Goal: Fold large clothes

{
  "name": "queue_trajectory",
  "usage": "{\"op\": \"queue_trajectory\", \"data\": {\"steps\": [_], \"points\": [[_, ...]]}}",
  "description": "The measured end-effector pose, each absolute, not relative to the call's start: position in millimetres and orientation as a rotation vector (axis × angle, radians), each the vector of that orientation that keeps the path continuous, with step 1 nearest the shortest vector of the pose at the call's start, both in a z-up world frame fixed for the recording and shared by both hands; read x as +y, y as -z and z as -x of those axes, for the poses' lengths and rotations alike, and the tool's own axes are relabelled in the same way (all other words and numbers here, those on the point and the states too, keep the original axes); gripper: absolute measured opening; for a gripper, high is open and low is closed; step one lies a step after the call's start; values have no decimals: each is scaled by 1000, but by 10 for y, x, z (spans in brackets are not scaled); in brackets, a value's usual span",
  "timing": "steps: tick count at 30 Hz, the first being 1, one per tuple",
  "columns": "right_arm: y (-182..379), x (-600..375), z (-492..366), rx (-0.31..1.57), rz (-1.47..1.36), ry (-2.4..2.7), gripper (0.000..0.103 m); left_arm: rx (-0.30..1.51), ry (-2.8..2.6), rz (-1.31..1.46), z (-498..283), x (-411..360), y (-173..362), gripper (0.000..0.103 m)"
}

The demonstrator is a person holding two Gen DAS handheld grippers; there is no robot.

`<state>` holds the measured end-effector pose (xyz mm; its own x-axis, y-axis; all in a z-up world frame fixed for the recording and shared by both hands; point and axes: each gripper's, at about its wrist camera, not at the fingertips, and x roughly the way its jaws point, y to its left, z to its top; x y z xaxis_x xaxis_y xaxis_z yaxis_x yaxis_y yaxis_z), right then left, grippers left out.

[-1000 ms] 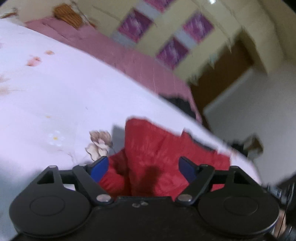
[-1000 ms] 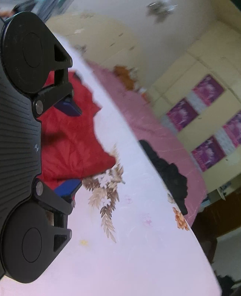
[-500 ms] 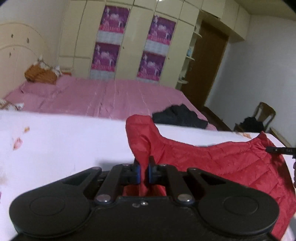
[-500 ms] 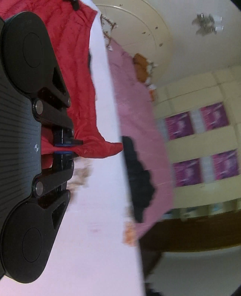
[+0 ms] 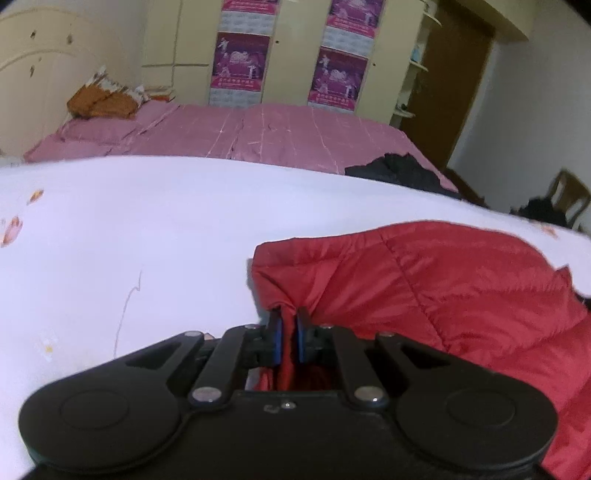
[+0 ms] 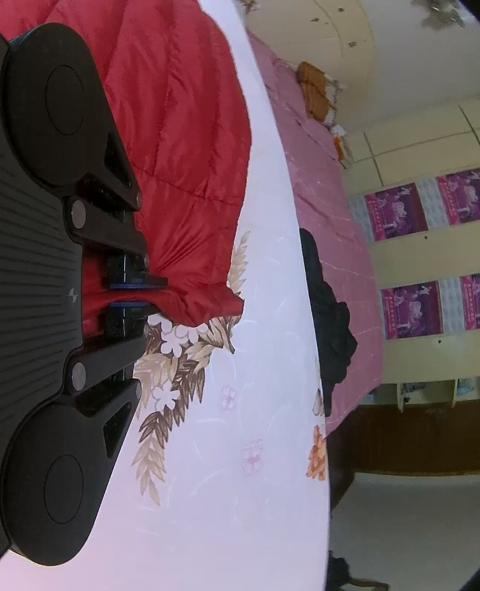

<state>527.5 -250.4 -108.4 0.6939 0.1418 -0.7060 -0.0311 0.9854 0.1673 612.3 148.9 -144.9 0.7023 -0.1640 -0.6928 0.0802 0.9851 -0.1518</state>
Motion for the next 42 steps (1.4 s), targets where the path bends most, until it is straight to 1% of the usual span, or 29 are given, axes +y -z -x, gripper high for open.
{"op": "queue_trajectory", "data": {"steps": [1,2,3,4,5,6,7,8,9,10,12,14,16,17,19,21,23,25,26,27,28,29,32,35,36,38,40,42], "points": [[1072,-2497,-5285,802,-144,-95,4,785,127,102,-6156,1492,1453,19],[1012,-2517,-5276,805,-145,-91,8,786,107,87,-6130,1502,1426,34],[977,-2518,-5280,806,-144,-76,19,786,69,68,-6118,1503,1384,47],[902,-2525,-5244,796,-133,-31,59,769,36,57,-6099,1493,1323,73],[793,-2536,-5150,752,-122,5,84,728,25,54,-5999,1502,1247,84],[700,-2566,-5037,690,-126,-4,83,687,22,53,-5875,1498,1143,82],[619,-2583,-4964,682,-147,-37,82,665,34,54,-5755,1472,1055,79],[543,-2564,-4878,684,-164,-67,71,656,60,59,-5642,1420,980,74],[482,-2515,-4798,682,-160,-94,65,643,100,61,-5501,1333,904,73],[422,-2438,-4697,670,-153,-129,61,624,137,48,-5357,1232,858,73],[359,-2207,-4495,660,-148,-229,61,613,176,-2,-5126,960,825,73],[397,-1972,-4366,660,-95,-295,61,630,213,-18,-5008,736,901,77],[593,-1748,-4382,725,-5,-311,61,681,198,-103,-5026,538,1125,77],[715,-1694,-4419,759,37,-291,62,677,196,-120,-5035,513,1206,80],[827,-1717,-4485,756,77,-221,62,655,170,-127,-5032,568,1299,83],[813,-1827,-4546,772,42,-156,62,652,108,-130,-5009,641,1256,83],[721,-1960,-4480,758,6,-109,62,627,41,-150,-4908,763,1198,87],[585,-2140,-4295,719,-25,-44,62,619,-36,-115,-4709,946,1114,84],[526,-2273,-4192,705,-62,-24,64,613,-52,-77,-4583,1041,1063,85],[473,-2429,-4051,698,-132,-19,70,614,-66,-20,-4478,1159,996,85],[436,-2617,-3900,694,-213,-24,83,615,-77,49,-4348,1244,955,86],[424,-2729,-3766,690,-283,-22,83,614,-84,118,-4214,1311,931,87],[466,-2988,-3359,704,-474,1,83,638,-99,321,-3871,1430,961,87],[605,-3204,-3014,704,-729,6,83,648,-101,578,-3655,1520,1110,85],[671,-3218,-2956,716,-805,9,83,651,-95,655,-3693,1520,1196,84],[780,-3196,-2907,744,-895,19,83,663,-91,789,-3755,1542,1334,77],[806,-3207,-2881,744,-954,13,83,651,-96,855,-3804,1538,1392,77],[766,-3142,-2943,732,-942,0,83,651,-103,887,-3879,1555,1415,77]]}}
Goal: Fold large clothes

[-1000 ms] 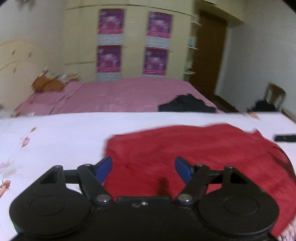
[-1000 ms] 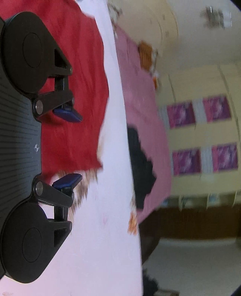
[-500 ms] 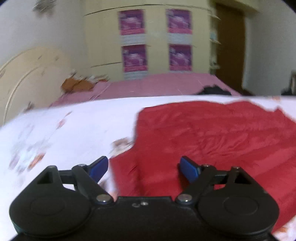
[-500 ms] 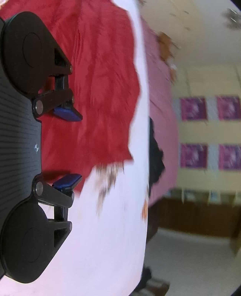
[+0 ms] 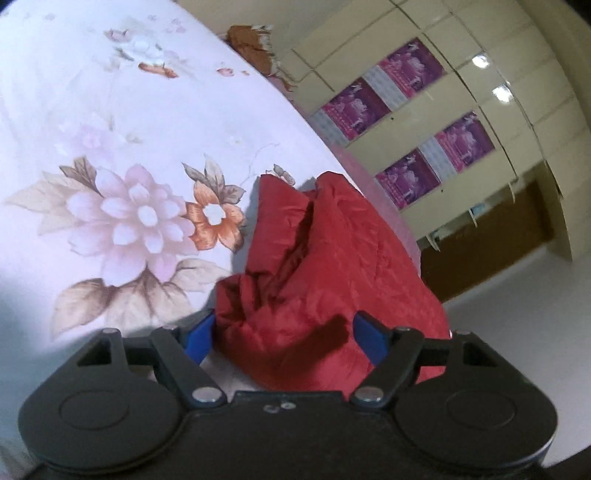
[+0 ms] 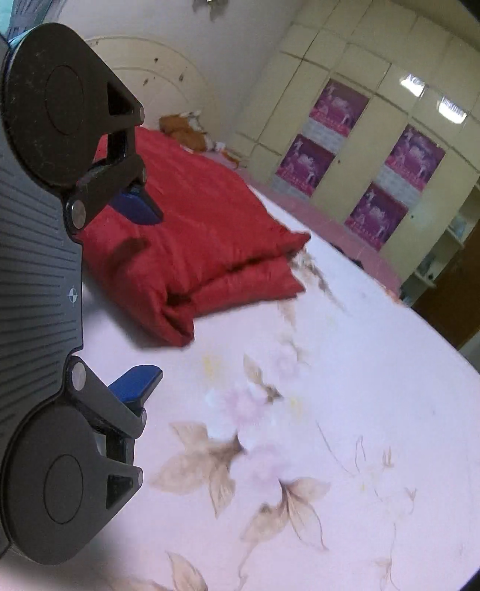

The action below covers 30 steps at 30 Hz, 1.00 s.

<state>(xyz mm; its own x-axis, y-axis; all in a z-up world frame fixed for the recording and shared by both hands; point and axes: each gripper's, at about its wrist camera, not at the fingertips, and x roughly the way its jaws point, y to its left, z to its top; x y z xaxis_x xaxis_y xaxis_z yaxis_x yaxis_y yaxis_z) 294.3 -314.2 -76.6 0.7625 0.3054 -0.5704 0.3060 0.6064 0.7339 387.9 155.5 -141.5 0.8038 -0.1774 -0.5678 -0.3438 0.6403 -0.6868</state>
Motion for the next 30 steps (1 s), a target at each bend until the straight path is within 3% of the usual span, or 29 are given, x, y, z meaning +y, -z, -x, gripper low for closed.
{"op": "queue_trajectory", "data": {"steps": [1,2,3,4,7,9,10,11,12,14,19,23,24,25,27,28,30], "points": [[760,-3122,-2994,731,-948,-5,83,650,-98,897,-3914,1554,1421,77],[776,-3123,-3034,735,-955,-2,76,652,-97,904,-3955,1565,1432,75],[792,-3122,-3057,745,-956,4,62,655,-97,911,-3987,1577,1452,74],[816,-3122,-3102,765,-948,17,33,657,-97,917,-4009,1591,1474,71],[884,-3184,-3079,795,-919,97,20,652,-96,930,-4034,1621,1531,66],[873,-3229,-2961,765,-955,120,20,655,-94,932,-4012,1640,1535,65],[873,-3242,-2863,752,-980,119,35,655,-89,931,-4006,1644,1537,66],[862,-3233,-2820,753,-1005,114,71,655,-85,933,-3998,1646,1539,67],[834,-3216,-2765,726,-1027,87,79,653,-83,939,-3990,1638,1541,68],[789,-3134,-2768,714,-1029,36,80,645,-84,949,-3991,1622,1549,72],[935,-2937,-3016,750,-1093,-1,79,645,-70,958,-4162,1559,1573,74],[940,-2894,-3157,714,-1097,8,77,654,-49,958,-4356,1549,1632,56],[939,-2889,-3198,718,-1081,11,71,657,-47,961,-4396,1546,1654,51],[946,-2886,-3247,731,-1055,18,54,663,-47,960,-4435,1544,1671,44],[999,-2901,-3348,748,-1050,-7,40,673,-43,930,-4505,1508,1664,36],[988,-2905,-3360,749,-1033,-22,27,676,-42,917,-4524,1486,1648,32],[857,-2868,-3362,742,-940,-31,20,674,-47,888,-4518,1447,1586,26]]}}
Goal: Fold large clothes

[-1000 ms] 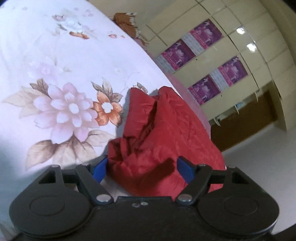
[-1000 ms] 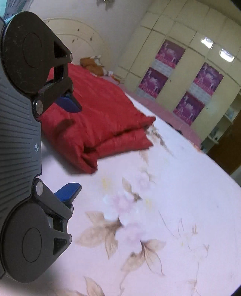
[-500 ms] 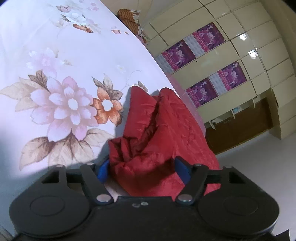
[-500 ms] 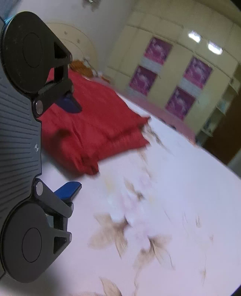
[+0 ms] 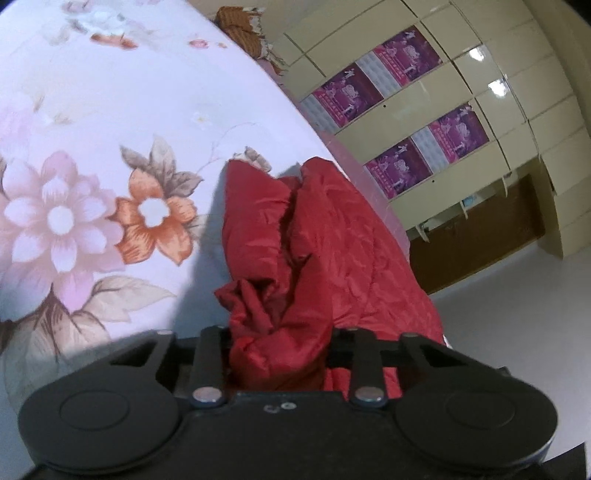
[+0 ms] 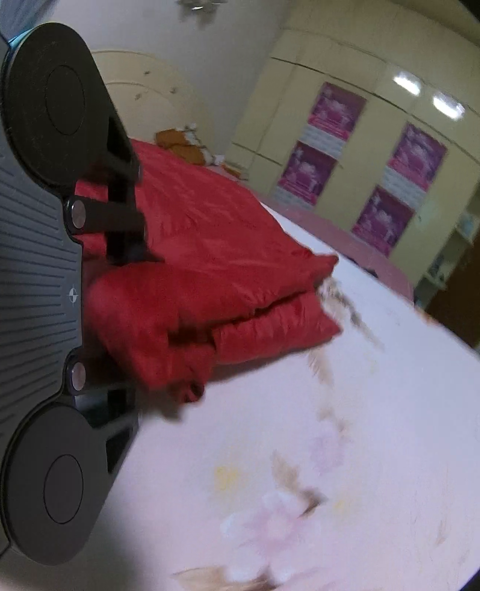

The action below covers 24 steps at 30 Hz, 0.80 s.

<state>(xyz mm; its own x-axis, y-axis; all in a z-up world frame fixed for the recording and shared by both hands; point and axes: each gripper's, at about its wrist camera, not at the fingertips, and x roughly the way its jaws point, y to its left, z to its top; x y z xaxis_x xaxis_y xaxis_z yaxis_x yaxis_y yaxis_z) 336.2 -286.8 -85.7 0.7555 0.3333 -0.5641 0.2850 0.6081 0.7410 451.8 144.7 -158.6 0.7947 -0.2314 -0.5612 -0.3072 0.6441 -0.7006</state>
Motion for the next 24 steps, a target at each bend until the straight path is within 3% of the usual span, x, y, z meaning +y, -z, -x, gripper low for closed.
{"op": "queue_trajectory", "data": {"steps": [4,24], "points": [[687,-2832,-3277,727,-858,-56,16,661,-45,840,-4426,1363,1424,18],[485,-3371,-1800,808,-776,-112,16,691,-92,793,-2683,692,1215,18]]}}
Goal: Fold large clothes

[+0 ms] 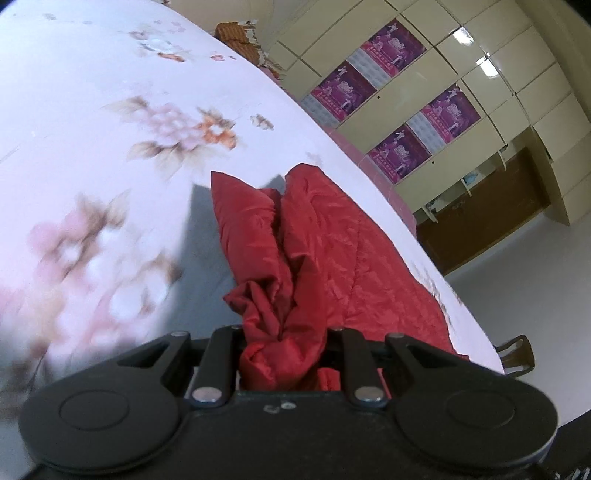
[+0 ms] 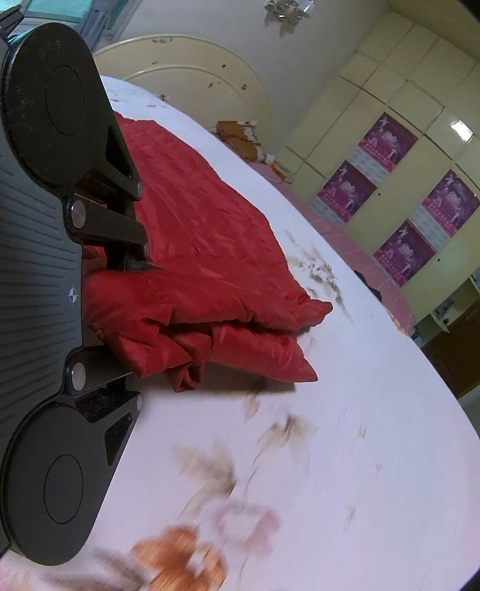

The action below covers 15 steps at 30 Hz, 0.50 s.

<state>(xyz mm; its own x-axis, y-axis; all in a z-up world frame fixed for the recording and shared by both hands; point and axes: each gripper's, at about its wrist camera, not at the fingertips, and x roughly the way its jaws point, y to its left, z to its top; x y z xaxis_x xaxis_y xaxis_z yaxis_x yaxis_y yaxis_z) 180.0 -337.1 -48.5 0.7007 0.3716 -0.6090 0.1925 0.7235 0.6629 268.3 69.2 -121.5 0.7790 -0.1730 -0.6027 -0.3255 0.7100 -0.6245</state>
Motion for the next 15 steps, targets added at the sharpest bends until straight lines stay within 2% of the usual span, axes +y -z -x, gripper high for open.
{"op": "queue_trajectory", "data": {"steps": [12,14,15], "points": [[505,-3491,-1315,838,-768,-135,16,690,-107,773,-2050,571,1274,18],[600,-3472,-1344,853,-758,-122,19,695,-102,767,-2035,561,1352,26],[668,-3476,-1365,860,-767,-108,25,696,-103,773,-2034,578,1401,32]]}}
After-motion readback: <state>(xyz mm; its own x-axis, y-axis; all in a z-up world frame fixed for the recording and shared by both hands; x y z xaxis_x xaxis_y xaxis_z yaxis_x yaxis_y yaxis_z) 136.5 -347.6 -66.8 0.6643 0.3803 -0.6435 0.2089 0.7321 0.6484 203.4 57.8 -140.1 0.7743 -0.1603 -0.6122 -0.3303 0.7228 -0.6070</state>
